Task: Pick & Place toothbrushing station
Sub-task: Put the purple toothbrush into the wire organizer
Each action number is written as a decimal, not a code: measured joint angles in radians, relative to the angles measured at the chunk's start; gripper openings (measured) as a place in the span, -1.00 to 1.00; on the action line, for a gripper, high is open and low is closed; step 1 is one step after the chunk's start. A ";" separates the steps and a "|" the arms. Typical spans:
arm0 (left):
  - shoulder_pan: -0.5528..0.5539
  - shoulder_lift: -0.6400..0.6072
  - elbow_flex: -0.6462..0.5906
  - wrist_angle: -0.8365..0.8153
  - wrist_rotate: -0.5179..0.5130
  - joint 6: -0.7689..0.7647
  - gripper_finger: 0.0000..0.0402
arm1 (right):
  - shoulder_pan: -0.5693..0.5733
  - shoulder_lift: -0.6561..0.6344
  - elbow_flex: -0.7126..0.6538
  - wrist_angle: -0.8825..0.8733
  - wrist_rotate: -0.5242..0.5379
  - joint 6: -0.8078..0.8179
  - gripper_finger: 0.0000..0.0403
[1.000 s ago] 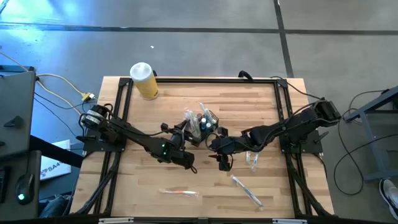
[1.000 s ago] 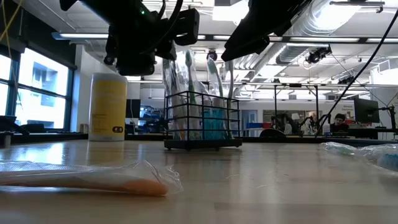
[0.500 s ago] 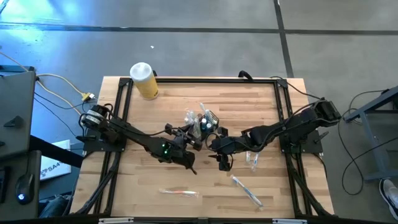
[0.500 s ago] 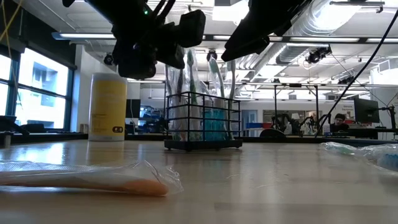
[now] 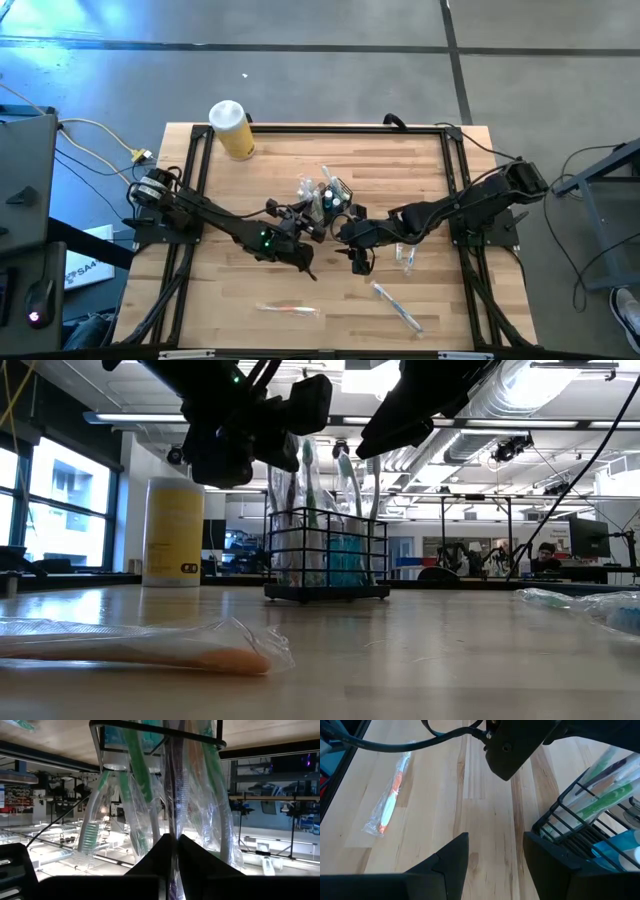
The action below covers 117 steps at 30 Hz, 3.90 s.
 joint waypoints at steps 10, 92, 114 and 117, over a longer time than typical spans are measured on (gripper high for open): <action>0.000 0.000 0.000 0.002 0.006 -0.001 -0.90 | 0.000 0.000 0.000 0.000 0.000 0.000 -0.11; -0.006 0.000 0.004 0.183 0.250 -0.385 -0.71 | 0.000 0.000 0.000 -0.016 0.073 -0.001 -0.11; -0.006 0.000 0.005 0.017 0.178 -0.339 -0.71 | 0.000 0.000 0.000 -0.016 0.074 -0.001 -0.11; -0.006 0.000 0.005 0.016 0.154 -0.337 -0.71 | 0.000 0.000 0.000 -0.017 0.074 0.000 -0.11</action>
